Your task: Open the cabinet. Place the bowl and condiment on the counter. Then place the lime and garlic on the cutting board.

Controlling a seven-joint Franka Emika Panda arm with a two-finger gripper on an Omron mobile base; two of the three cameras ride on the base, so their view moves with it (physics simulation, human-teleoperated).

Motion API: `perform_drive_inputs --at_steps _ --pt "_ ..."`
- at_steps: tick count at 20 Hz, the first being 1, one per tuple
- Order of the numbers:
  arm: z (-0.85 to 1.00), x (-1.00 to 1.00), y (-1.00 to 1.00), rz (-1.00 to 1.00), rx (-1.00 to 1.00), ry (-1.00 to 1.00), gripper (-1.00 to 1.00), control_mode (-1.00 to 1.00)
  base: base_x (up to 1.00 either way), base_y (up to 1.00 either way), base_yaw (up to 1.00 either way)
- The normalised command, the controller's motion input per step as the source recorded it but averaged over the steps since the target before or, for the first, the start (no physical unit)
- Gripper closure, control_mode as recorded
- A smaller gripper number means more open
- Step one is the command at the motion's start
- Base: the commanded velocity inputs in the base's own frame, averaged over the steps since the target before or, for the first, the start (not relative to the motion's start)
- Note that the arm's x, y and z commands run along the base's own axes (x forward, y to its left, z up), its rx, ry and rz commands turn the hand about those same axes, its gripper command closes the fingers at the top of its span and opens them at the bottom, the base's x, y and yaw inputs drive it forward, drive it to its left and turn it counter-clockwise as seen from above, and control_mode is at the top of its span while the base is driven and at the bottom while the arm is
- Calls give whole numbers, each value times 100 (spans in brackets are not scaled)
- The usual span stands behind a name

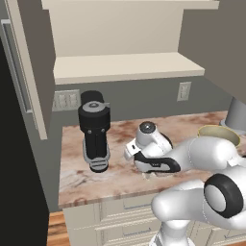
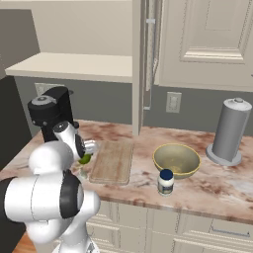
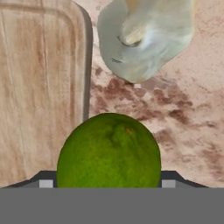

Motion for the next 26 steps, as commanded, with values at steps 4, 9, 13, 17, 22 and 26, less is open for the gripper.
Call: perform_drive_inputs --at_steps 4,9,13,17,22,26 --pt "0 15 -30 0 -4 -2 100 -100 0 0 0" --pt "3 12 -31 0 0 0 100 -100 0 0 0" --pt "7 10 -32 0 0 0 100 -100 0 0 0" --pt "1 14 -31 0 0 0 100 -100 0 0 0" --pt "0 19 -29 0 0 0 100 -100 0 0 0" --pt "-18 9 -21 0 0 -4 100 -100 0 0 0"
